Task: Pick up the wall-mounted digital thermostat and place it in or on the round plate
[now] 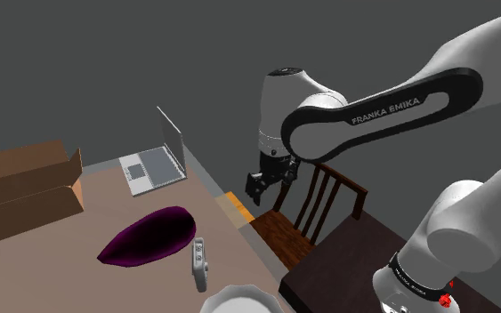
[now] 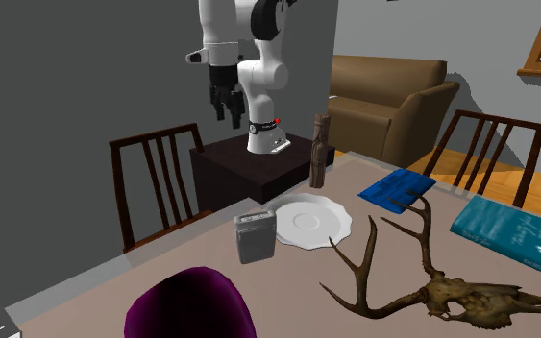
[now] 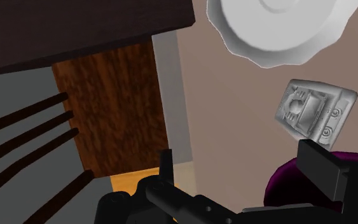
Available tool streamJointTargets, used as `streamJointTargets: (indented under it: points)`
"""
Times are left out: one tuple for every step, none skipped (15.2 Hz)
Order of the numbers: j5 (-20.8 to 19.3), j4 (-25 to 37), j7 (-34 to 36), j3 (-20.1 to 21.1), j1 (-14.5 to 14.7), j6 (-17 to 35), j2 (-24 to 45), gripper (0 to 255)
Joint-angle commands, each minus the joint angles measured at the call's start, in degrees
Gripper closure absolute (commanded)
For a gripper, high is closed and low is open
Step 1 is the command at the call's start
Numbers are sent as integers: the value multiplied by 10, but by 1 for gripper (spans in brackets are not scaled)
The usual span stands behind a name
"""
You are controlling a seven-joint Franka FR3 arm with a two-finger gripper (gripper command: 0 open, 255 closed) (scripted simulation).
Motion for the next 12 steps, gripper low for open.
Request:
streamJointTargets:
  points:
    - [-8,6,37,24,-1,33,36,0]
    - [-18,14,57,35,-4,48,59,0]
    - [-30,23,78,46,-7,62,83,0]
    - [-44,33,100,57,-10,75,108,0]
    - [-60,44,124,66,-12,88,133,0]
    - [-79,56,148,74,-13,99,160,0]
    - [-100,69,174,80,-13,110,187,0]
    - [-122,82,200,85,-11,119,214,0]
    - [-146,97,227,87,-7,126,242,0]
    - [-169,112,253,87,-1,132,269,0]
    - [-193,129,278,83,7,137,297,0]
    - [-215,146,302,78,17,141,323,0]
